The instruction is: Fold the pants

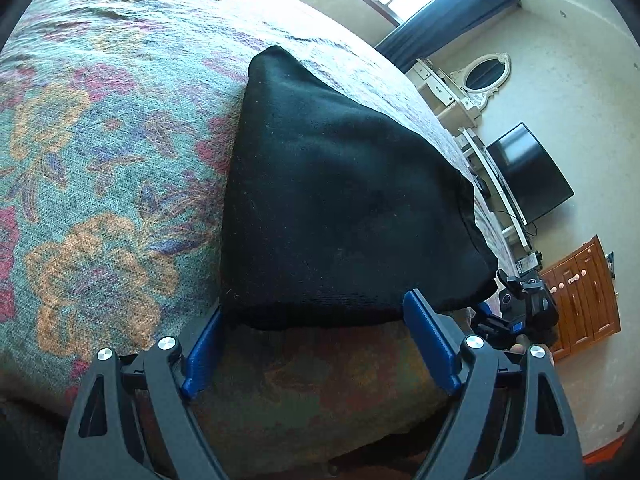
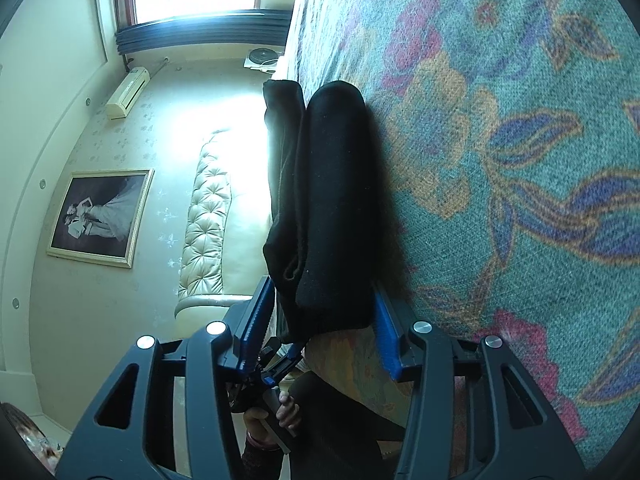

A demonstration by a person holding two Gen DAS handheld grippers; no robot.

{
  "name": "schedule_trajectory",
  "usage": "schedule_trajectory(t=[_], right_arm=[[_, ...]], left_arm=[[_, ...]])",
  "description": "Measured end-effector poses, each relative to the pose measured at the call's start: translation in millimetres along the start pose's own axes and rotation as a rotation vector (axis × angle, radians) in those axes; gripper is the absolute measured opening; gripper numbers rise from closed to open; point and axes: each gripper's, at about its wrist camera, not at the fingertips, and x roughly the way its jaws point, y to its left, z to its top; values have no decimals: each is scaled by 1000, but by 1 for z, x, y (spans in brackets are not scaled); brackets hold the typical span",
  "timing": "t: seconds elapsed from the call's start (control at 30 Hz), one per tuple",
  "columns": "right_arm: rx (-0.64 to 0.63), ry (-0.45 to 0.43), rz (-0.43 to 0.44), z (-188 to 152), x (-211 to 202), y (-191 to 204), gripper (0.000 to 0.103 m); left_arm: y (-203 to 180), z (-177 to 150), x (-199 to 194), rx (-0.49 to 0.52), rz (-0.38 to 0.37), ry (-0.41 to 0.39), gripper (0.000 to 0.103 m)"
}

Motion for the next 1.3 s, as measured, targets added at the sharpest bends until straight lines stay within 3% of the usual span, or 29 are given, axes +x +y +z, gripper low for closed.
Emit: schedule_trajectory(t=[0.17, 0.37, 0.6, 0.93, 1.07, 1.17, 1.23, 1.3], right_arm=[[-23, -27, -38, -7, -7, 2, 47], [-111, -49, -150, -19, -5, 17, 50], [-195, -58, -243, -41, 0, 31, 65], [-299, -92, -360, -64, 16, 50, 82], [-395, -101, -475, -78, 35, 68, 84], [-502, -117, -607, -92, 51, 83, 85], [-594, -132, -705, -103, 63, 92, 90], [-673, -149, -759, -114, 72, 101, 91]], left_arm=[[-2, -1, -1, 7, 48, -11, 83], [-17, -9, 7, 59, 155, -12, 86], [-40, -20, 20, 176, 302, -5, 86], [-49, -28, 13, 173, 427, -32, 86], [-65, -29, 5, 222, 490, -84, 86], [-77, -28, -4, 250, 516, -140, 86], [-83, -28, -11, 253, 523, -182, 86], [-86, -28, -16, 253, 532, -221, 86]])
